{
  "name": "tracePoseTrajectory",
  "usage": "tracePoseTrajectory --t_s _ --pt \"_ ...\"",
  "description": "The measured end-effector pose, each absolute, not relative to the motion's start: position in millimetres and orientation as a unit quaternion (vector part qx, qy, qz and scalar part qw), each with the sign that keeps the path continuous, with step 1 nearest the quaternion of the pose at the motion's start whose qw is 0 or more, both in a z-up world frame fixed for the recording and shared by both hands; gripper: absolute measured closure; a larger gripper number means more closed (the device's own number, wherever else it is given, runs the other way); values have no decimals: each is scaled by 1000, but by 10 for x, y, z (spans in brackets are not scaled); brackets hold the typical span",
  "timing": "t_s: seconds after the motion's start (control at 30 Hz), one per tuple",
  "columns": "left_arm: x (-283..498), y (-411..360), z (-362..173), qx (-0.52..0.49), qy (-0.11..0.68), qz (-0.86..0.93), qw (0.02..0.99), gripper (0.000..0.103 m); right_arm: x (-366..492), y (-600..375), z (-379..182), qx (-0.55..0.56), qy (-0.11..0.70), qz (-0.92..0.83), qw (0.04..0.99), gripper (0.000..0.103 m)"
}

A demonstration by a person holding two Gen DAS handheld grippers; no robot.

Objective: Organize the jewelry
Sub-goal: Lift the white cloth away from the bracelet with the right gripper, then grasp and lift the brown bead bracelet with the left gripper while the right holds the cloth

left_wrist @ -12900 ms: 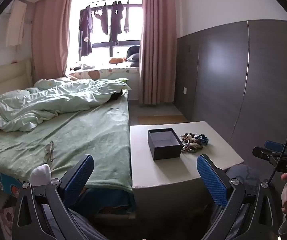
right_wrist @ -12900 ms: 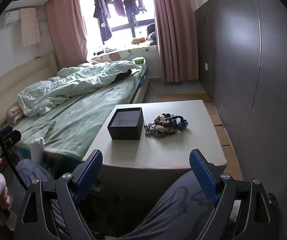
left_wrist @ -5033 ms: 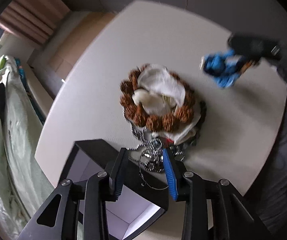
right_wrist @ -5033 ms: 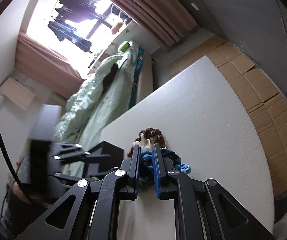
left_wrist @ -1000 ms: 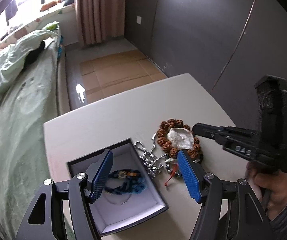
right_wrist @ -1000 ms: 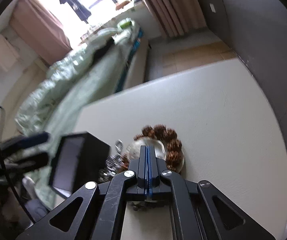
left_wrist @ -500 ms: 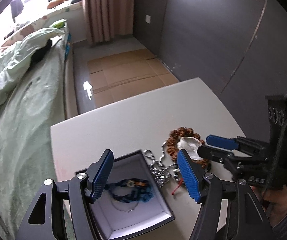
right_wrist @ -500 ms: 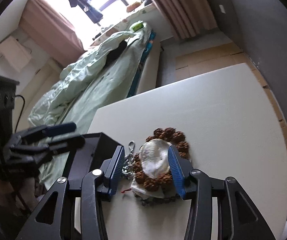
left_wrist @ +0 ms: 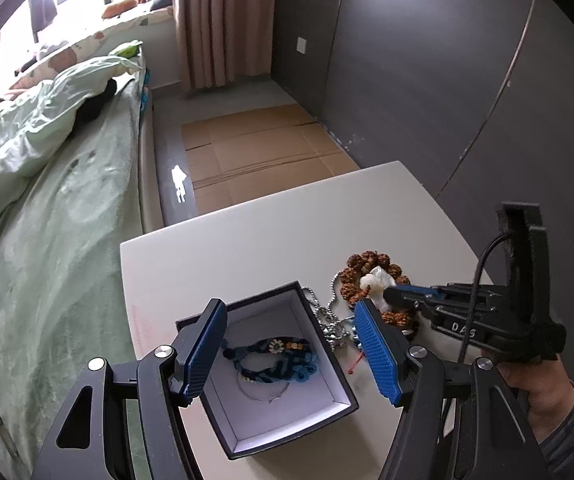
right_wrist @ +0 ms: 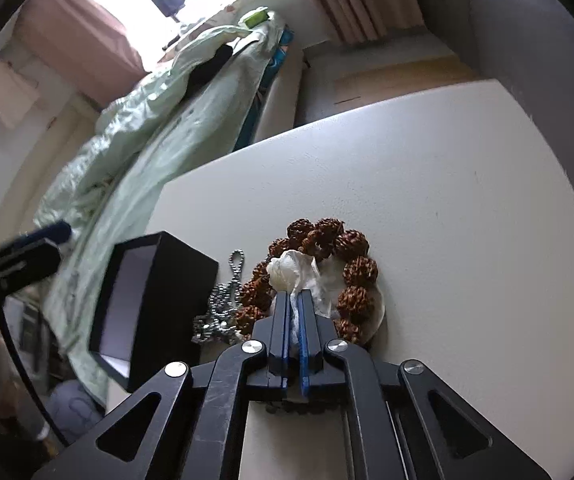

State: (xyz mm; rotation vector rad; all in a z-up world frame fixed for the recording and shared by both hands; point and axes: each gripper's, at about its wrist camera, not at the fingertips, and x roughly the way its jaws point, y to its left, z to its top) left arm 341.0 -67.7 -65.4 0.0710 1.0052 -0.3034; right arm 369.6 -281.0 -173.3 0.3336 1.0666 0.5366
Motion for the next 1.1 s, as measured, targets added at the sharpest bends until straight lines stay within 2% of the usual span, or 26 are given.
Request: tracePoseTrajectory --t_s 0.7,0.87,1.1 --pt "3783 -1383 -1101 84 519 -176 832 36 3491 -3551 -1323 298 369 262 840 100" --pt "3911 -1506 -1274 94 540 -174 818 46 3456 -3678 -1323 312 360 244 845 100" --pt "4083 -1603 -1465 99 565 -168 802 47 3407 -3861 -1277 335 336 231 850 100"
